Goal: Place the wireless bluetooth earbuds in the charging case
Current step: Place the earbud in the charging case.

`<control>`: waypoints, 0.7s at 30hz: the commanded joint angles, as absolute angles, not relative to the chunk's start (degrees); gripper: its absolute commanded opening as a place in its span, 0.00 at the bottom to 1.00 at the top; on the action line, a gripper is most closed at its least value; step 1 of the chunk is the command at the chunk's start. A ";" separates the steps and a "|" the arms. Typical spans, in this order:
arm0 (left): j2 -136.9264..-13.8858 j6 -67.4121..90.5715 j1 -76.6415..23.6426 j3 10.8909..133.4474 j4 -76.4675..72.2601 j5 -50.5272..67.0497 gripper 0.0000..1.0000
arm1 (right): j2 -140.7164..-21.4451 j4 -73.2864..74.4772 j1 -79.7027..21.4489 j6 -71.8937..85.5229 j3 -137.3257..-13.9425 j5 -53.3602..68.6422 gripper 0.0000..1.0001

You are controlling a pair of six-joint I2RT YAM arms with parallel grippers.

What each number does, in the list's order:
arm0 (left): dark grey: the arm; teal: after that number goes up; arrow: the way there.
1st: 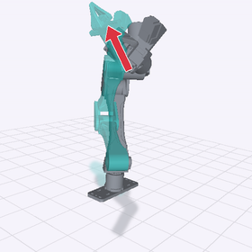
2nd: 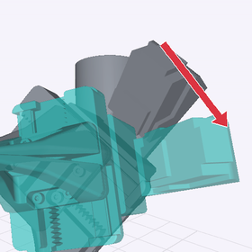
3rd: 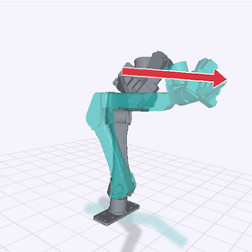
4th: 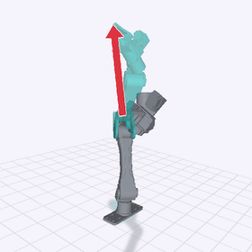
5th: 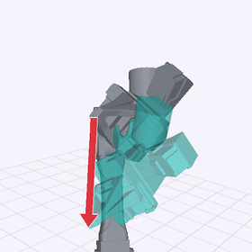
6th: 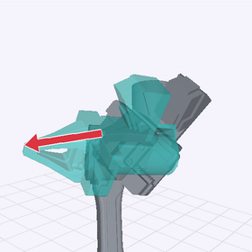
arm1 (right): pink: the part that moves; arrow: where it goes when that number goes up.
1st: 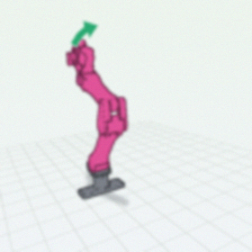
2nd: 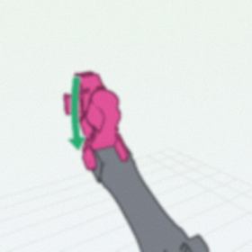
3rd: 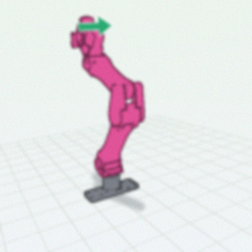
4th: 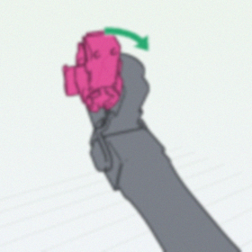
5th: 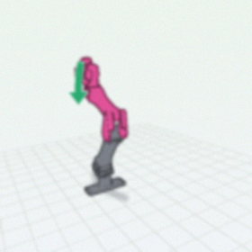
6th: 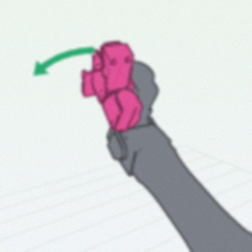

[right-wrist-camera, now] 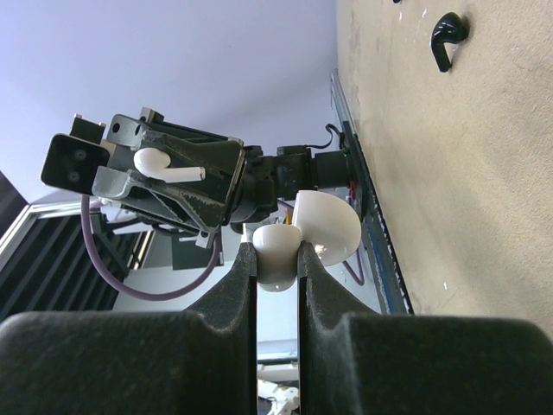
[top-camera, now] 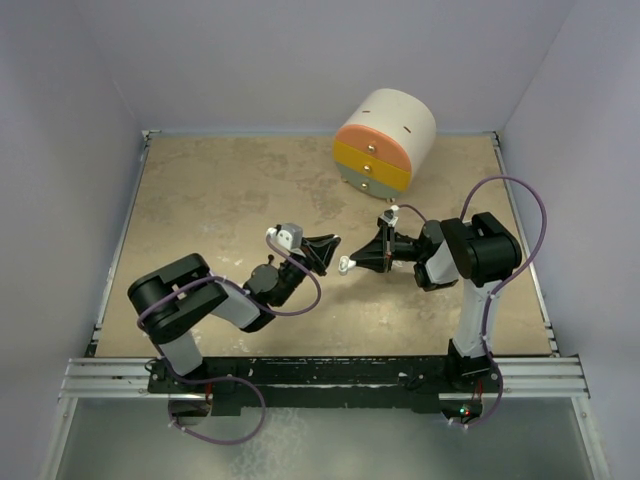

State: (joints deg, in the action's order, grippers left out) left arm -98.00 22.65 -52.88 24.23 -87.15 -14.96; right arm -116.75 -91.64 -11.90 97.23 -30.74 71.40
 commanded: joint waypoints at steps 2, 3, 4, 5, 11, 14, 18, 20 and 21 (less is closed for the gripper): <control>-98.65 20.70 -52.68 25.95 -98.70 -13.21 0.00 | -116.13 -136.45 -12.13 97.73 -30.83 70.94 0.00; -98.89 20.62 -52.71 25.93 -98.66 -13.00 0.00 | -116.10 -136.49 -12.13 97.60 -30.77 70.93 0.00; -99.08 20.58 -52.73 26.02 -98.68 -12.81 0.00 | -116.16 -136.49 -12.13 97.67 -30.76 71.00 0.00; -99.31 20.56 -52.72 26.09 -98.63 -12.61 0.00 | -116.09 -136.49 -12.13 97.62 -30.81 71.02 0.00; -100.75 19.96 -52.73 27.00 -98.69 -11.98 0.00 | -116.00 -136.67 -12.13 98.09 -30.82 71.54 0.00; -101.31 19.89 -52.72 27.52 -98.70 -11.72 0.00 | -115.83 -136.67 -12.13 98.66 -30.93 71.47 0.00; -101.73 19.92 -52.73 27.87 -98.66 -11.64 0.00 | -115.54 -136.67 -12.13 99.34 -31.29 71.36 0.00; -101.78 20.02 -52.72 27.74 -98.71 -11.60 0.00 | -115.53 -136.67 -12.13 99.61 -31.53 71.37 0.00; -101.77 20.04 -52.73 27.65 -98.66 -11.60 0.00 | -115.47 -136.67 -12.13 99.77 -31.59 71.37 0.00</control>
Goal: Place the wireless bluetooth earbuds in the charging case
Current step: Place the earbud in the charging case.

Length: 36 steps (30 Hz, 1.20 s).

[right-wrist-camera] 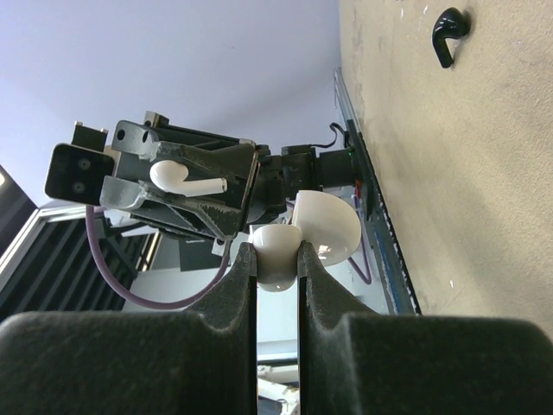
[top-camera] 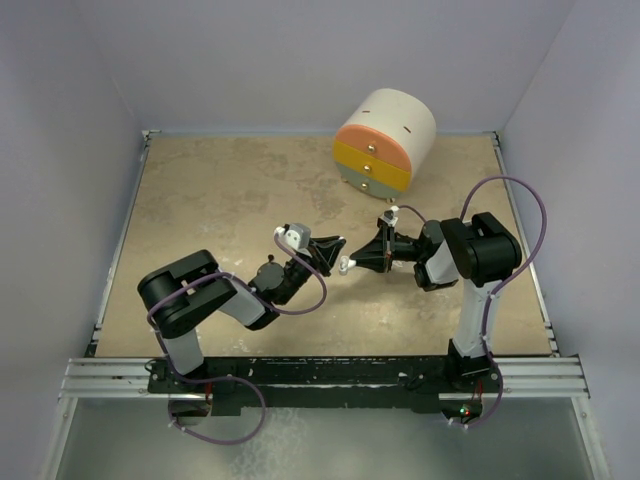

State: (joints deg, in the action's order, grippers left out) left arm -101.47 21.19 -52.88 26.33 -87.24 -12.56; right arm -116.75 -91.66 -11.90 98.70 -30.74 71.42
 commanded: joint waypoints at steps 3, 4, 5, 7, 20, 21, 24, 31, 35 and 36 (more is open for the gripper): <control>-101.60 20.13 -52.71 27.15 -98.63 -11.60 0.00 | -115.19 -136.75 -12.13 100.01 -31.81 71.45 0.00; -101.53 20.13 -52.67 27.04 -98.66 -11.60 0.00 | -115.12 -136.76 -12.13 100.22 -31.91 71.46 0.00; -101.39 20.12 -52.71 26.88 -98.68 -11.60 0.00 | -114.98 -136.76 -12.13 100.40 -32.04 71.46 0.00; -101.19 20.13 -52.71 26.60 -98.70 -11.61 0.00 | -114.78 -136.76 -12.13 100.77 -32.47 71.46 0.00; -99.72 19.80 -52.73 25.04 -98.66 -11.52 0.00 | -113.44 -136.85 -12.13 103.11 -34.68 71.63 0.00; -99.51 19.66 -52.73 24.87 -98.71 -11.58 0.00 | -113.39 -136.85 -12.13 103.36 -34.88 71.63 0.00; -98.93 19.19 -52.73 24.33 -98.70 -11.88 0.00 | -113.24 -136.85 -12.13 104.11 -35.30 71.52 0.00; -98.18 18.89 -52.72 23.83 -98.71 -12.30 0.00 | -112.60 -136.85 -12.13 105.16 -35.86 71.37 0.00; -98.14 18.98 -52.72 24.15 -98.70 -12.04 0.00 | -112.16 -136.85 -12.13 105.34 -35.71 71.24 0.00; -98.02 18.98 -52.71 24.17 -98.70 -12.02 0.00 | -112.08 -136.85 -12.13 105.38 -35.70 71.20 0.00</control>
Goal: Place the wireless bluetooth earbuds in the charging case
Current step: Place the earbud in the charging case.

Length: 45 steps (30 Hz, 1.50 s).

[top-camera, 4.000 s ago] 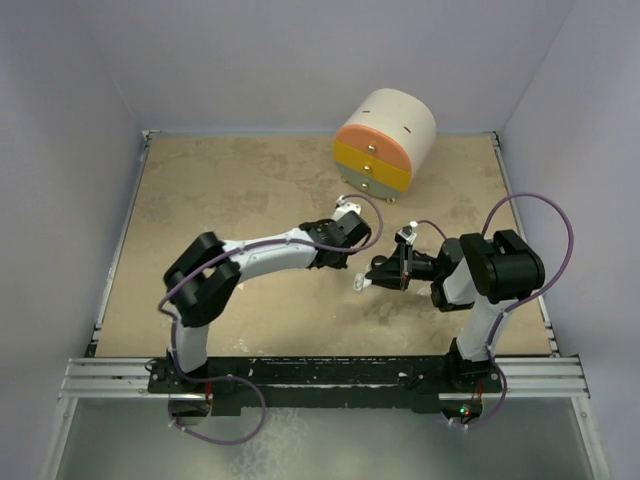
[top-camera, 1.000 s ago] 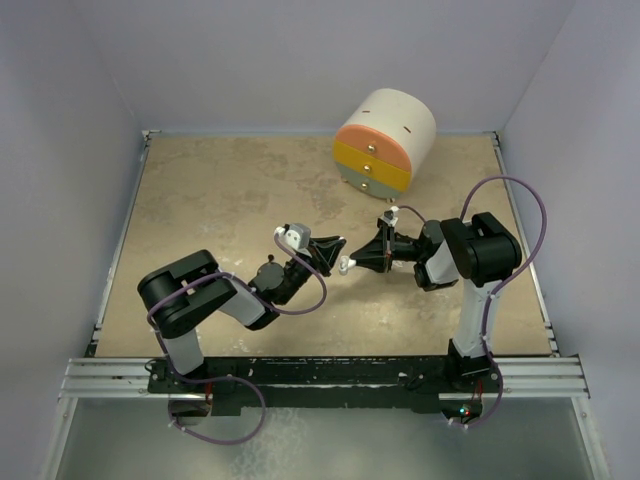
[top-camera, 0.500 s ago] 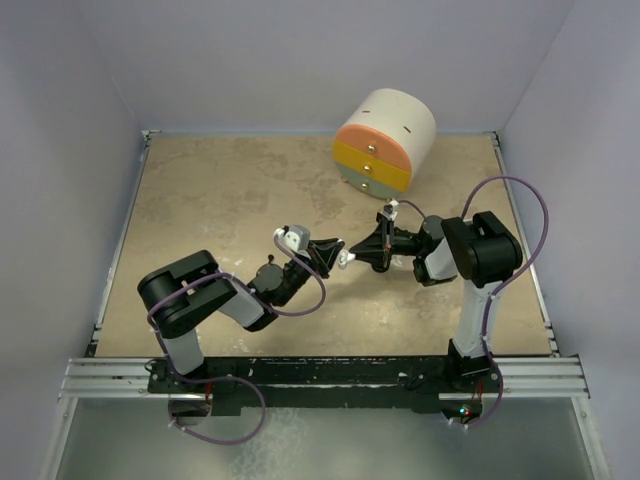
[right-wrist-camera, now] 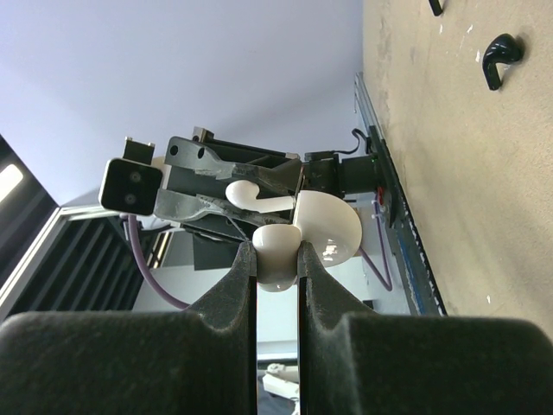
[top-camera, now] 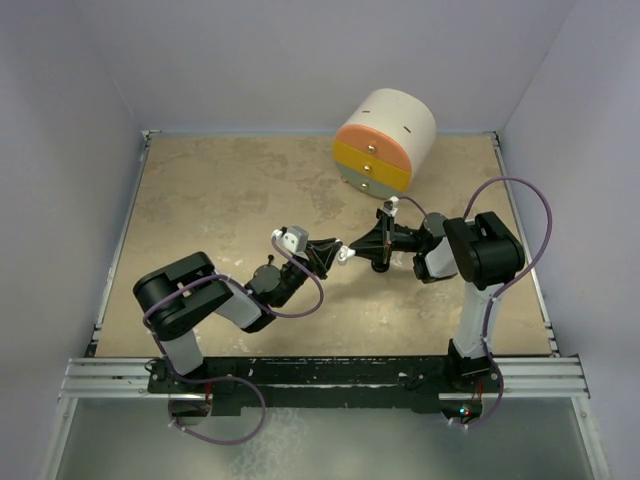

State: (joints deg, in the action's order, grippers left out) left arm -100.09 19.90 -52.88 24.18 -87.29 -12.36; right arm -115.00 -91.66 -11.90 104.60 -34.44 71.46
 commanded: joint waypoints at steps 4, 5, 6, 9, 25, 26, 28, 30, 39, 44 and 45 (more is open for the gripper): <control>-97.75 18.98 -52.69 24.23 -98.66 -11.91 0.00 | -111.99 -136.85 -12.13 105.46 -35.89 71.19 0.00; -97.74 18.98 -52.73 24.30 -98.70 -11.95 0.00 | -111.98 -136.86 -12.13 105.54 -35.94 71.19 0.00; -97.78 19.13 -52.73 24.37 -98.69 -11.90 0.00 | -112.05 -136.85 -12.13 105.56 -36.09 71.19 0.00; -97.80 19.43 -52.73 24.43 -98.66 -11.70 0.00 | -112.05 -136.85 -12.13 105.64 -36.29 71.19 0.00; -97.66 20.81 -52.78 25.69 -98.68 -11.00 0.00 | -112.19 -136.85 -12.13 105.26 -36.27 71.05 0.00; -97.66 20.90 -52.70 25.79 -98.70 -10.92 0.00 | -112.16 -136.85 -12.13 105.29 -36.30 71.04 0.00; -97.74 21.15 -52.81 25.89 -98.63 -10.75 0.00 | -112.17 -136.85 -12.13 105.23 -36.24 71.04 0.00; -97.73 21.39 -52.82 25.93 -98.69 -10.72 0.00 | -112.23 -136.85 -12.13 105.16 -36.27 71.05 0.00; -97.57 21.77 -52.99 25.72 -98.70 -10.83 0.00 | -112.30 -136.85 -12.13 105.36 -37.06 71.37 0.00; -97.78 22.39 -53.00 25.50 -98.65 -11.00 0.00 | -111.85 -136.88 -12.13 105.30 -36.84 71.35 0.00; -97.82 22.49 -53.00 25.53 -98.69 -11.03 0.00 | -111.81 -136.93 -12.13 105.29 -36.85 71.37 0.00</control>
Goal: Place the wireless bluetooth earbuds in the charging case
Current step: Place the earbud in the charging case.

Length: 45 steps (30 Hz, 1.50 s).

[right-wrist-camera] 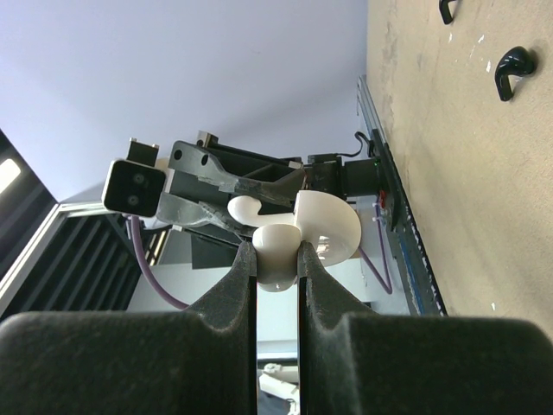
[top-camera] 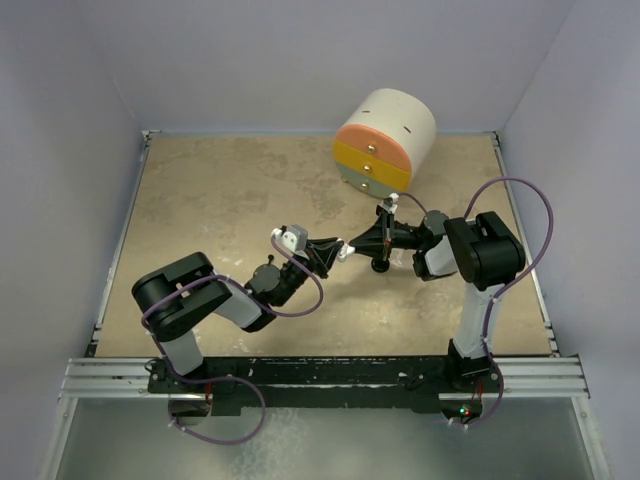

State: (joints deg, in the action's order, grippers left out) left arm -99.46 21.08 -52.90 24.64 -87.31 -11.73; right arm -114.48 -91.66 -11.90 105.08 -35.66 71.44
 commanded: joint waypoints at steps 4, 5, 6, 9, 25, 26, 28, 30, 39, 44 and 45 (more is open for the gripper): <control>-97.65 22.51 -53.00 25.20 -98.72 -11.54 0.00 | -111.29 -136.92 -12.13 105.45 -36.81 71.37 0.00; -97.49 22.38 -53.00 25.08 -98.69 -11.74 0.00 | -111.21 -136.93 -12.11 105.59 -36.95 71.37 0.00; -97.36 22.33 -52.99 24.91 -98.70 -12.04 0.00 | -111.12 -136.89 -12.13 105.68 -37.13 71.44 0.00; -96.95 22.10 -52.98 24.54 -98.65 -12.51 0.00 | -110.85 -136.87 -12.13 106.06 -37.62 71.46 0.00; -96.69 23.40 -52.99 23.76 -98.70 -11.72 0.00 | -110.10 -136.88 -12.11 106.79 -38.86 71.45 0.00; -96.69 23.52 -52.98 23.69 -98.68 -11.67 0.00 | -110.19 -136.93 -12.09 106.83 -38.88 71.45 0.00; -96.73 23.64 -53.00 23.59 -98.66 -11.41 0.02 | -110.13 -136.87 -12.07 106.79 -38.89 71.54 0.00; -96.71 23.79 -52.97 23.51 -98.70 -11.11 0.06 | -110.19 -136.92 -12.09 106.79 -38.92 71.54 0.00; -96.66 24.15 -53.00 23.07 -98.65 -10.99 0.28 | -110.73 -136.94 -12.11 107.05 -39.33 71.54 0.00; -96.32 24.29 -52.95 23.04 -98.67 -11.97 0.38 | -110.68 -136.87 -12.05 107.05 -39.38 71.53 0.00; -96.16 24.37 -52.99 22.97 -98.70 -12.52 0.40 | -110.79 -136.93 -12.04 107.05 -39.42 71.59 0.00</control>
State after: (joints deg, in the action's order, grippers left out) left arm -97.80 23.44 -52.86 23.62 -87.33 -12.51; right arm -112.42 -91.64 -11.97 106.39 -37.39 71.75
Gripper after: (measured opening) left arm 0.369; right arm 0.148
